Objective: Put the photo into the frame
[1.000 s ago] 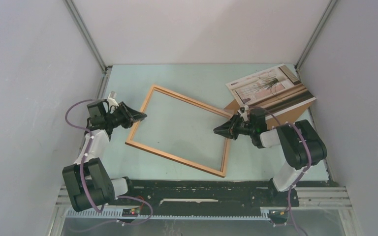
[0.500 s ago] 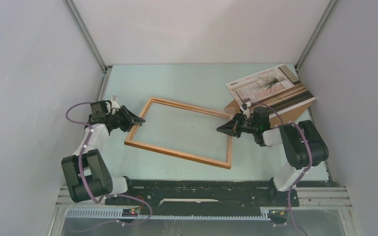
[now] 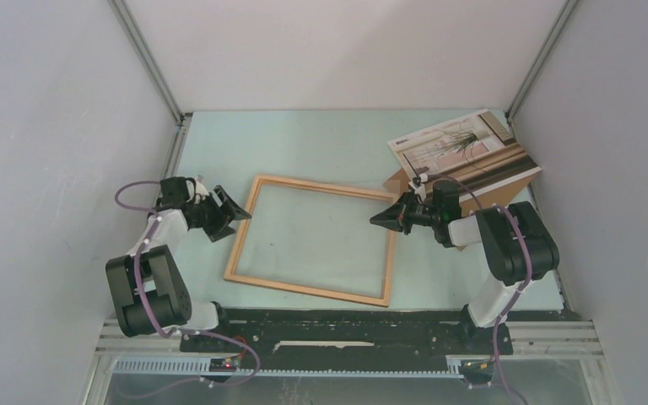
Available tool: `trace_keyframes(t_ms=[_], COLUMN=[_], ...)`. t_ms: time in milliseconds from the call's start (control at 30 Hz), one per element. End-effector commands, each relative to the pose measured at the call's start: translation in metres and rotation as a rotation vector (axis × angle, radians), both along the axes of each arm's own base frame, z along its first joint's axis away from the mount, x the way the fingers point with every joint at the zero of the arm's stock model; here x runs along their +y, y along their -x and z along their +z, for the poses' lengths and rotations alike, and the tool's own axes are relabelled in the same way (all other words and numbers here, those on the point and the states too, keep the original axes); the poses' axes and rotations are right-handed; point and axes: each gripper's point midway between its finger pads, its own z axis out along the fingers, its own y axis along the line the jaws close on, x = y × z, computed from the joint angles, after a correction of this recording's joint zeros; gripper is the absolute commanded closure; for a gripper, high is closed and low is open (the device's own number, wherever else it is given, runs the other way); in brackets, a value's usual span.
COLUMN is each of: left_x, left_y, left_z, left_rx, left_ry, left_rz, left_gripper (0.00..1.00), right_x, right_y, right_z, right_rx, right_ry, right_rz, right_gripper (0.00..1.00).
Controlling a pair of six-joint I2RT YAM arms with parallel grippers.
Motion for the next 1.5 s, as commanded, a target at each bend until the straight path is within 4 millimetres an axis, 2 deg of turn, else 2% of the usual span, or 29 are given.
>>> trace_keyframes(t_ms=[0, 233, 367, 533, 800, 1033, 1233, 1467], left_x=[0.015, 0.02, 0.017, 0.012, 0.008, 0.006, 0.006, 0.006], left_y=[0.002, 0.002, -0.002, -0.012, -0.004, -0.005, -0.005, -0.005], left_z=[0.003, 0.005, 0.008, 0.013, -0.005, -0.008, -0.007, -0.007], left_rx=[0.01, 0.01, 0.019, 0.017, 0.053, 0.064, 0.059, 0.057], left_ry=[-0.106, -0.138, -0.106, -0.06, -0.04, -0.021, -0.02, -0.021], left_rz=[0.013, 0.027, 0.032, 0.02, 0.001, -0.007, -0.009, -0.009], left_gripper=[0.16, 0.06, 0.07, 0.14, 0.14, 0.13, 0.13, 0.13], right_x=[-0.002, 0.0, 0.006, 0.012, 0.019, 0.021, 0.025, 0.024], right_y=[-0.01, -0.007, -0.007, -0.01, -0.019, -0.018, -0.014, -0.009], right_z=[0.009, 0.017, 0.026, 0.019, 0.017, 0.011, 0.006, -0.003], right_rx=[-0.067, -0.057, -0.061, 0.022, 0.136, 0.218, 0.223, 0.2], right_ry=[0.06, 0.122, 0.11, 0.085, -0.033, -0.119, -0.141, -0.077], right_rz=[0.004, 0.023, 0.025, -0.004, -0.054, -0.063, -0.066, -0.063], right_gripper=[1.0, 1.0, 1.0, 1.0, 1.0, 1.0, 1.0, 1.0])
